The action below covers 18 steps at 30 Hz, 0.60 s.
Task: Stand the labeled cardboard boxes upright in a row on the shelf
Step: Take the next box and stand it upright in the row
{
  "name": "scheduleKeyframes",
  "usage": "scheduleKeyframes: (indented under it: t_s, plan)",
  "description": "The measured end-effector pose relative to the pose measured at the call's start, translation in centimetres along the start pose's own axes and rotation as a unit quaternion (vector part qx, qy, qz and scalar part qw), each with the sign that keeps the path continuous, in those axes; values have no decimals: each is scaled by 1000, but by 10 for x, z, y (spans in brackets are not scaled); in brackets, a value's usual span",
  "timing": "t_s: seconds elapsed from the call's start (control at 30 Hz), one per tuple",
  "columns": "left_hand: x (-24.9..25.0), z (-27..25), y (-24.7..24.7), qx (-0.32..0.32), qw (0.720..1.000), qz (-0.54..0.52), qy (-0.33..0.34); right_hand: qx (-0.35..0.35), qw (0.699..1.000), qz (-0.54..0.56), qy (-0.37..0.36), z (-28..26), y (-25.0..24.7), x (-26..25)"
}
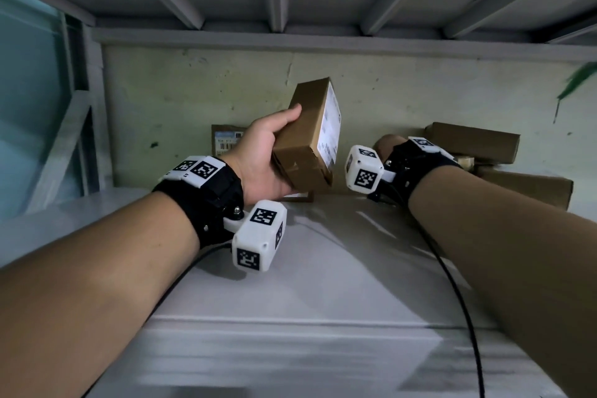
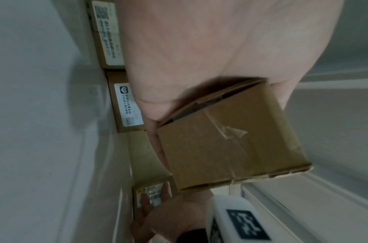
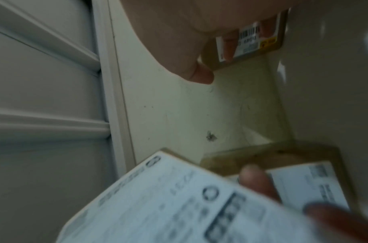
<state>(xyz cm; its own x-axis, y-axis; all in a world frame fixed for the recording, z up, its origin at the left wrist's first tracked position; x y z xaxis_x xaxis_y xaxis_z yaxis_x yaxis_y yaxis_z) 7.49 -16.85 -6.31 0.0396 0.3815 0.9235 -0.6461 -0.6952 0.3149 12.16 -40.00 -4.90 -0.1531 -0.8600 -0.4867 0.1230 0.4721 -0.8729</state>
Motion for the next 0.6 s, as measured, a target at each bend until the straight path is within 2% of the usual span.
scheduleKeyframes:
  t_s: [0.03,0.07,0.1,0.13,0.2,0.23,0.3,0.37,0.43,0.5,0.6]
  plan:
    - [-1,1,0,-4,1000,3,-4,-3,999,-18,-39,-6,-1,-13]
    - [-3,2,0,-9,1000,4,-7,-5,996,44,-75,-7,0,-21]
    - [-3,4,-2,-9,1000,3,-8,-22,992,91,-79,-6,2,-26]
    - [-4,5,-3,-6,1000,1,-7,-55,973,205,-87,-9,6,-31]
    - [-4,7,-7,0,1000,3,0,-133,893,415,-117,-15,17,-45]
    - [-4,7,-8,0,1000,0,2,-161,858,473,-116,-20,18,-48]
    - [-5,6,-5,-2,1000,-4,0,-263,787,546,-115,-33,24,-51]
    - [-6,7,-1,1,1000,-5,-5,-340,727,575,-154,-49,28,-62]
    - [-6,16,6,9,1000,-3,-19,-324,713,588,-203,-50,27,-69]
    - [-9,28,17,19,999,2,-48,-277,720,604,-198,-46,26,-65]
    - [-17,40,26,43,997,6,-57,-251,721,616,-193,-48,20,-58]
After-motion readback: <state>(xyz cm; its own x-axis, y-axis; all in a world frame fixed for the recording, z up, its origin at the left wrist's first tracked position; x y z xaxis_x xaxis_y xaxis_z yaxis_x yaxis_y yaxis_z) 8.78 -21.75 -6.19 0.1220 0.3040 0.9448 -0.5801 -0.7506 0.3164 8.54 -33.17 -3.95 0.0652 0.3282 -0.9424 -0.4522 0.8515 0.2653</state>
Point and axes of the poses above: each hand's wrist, its own z-axis towards the middle knuckle, its own y-axis out of the palm, x = y × z, the point moved 5 cm from there along z, towards the middle knuckle, and after that the axes turned 15 degrees about -x, right-handed, at the moved point
